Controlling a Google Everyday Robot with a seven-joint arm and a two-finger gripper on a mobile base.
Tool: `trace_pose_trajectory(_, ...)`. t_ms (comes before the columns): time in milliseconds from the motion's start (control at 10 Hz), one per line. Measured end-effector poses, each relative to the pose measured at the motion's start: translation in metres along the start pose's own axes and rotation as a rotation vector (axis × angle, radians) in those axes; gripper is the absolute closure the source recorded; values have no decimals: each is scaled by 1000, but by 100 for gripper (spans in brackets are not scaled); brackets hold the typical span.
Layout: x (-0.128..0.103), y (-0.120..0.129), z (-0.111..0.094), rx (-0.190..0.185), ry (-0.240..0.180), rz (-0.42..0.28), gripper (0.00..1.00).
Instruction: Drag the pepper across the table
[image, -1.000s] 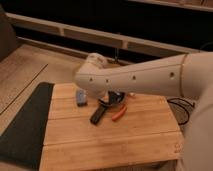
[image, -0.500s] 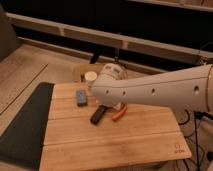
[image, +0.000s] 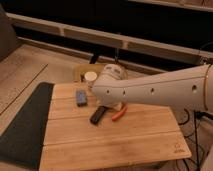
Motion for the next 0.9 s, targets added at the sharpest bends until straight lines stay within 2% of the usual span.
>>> trace_pose_trajectory(900,0,-1,3,-1,7,7,35)
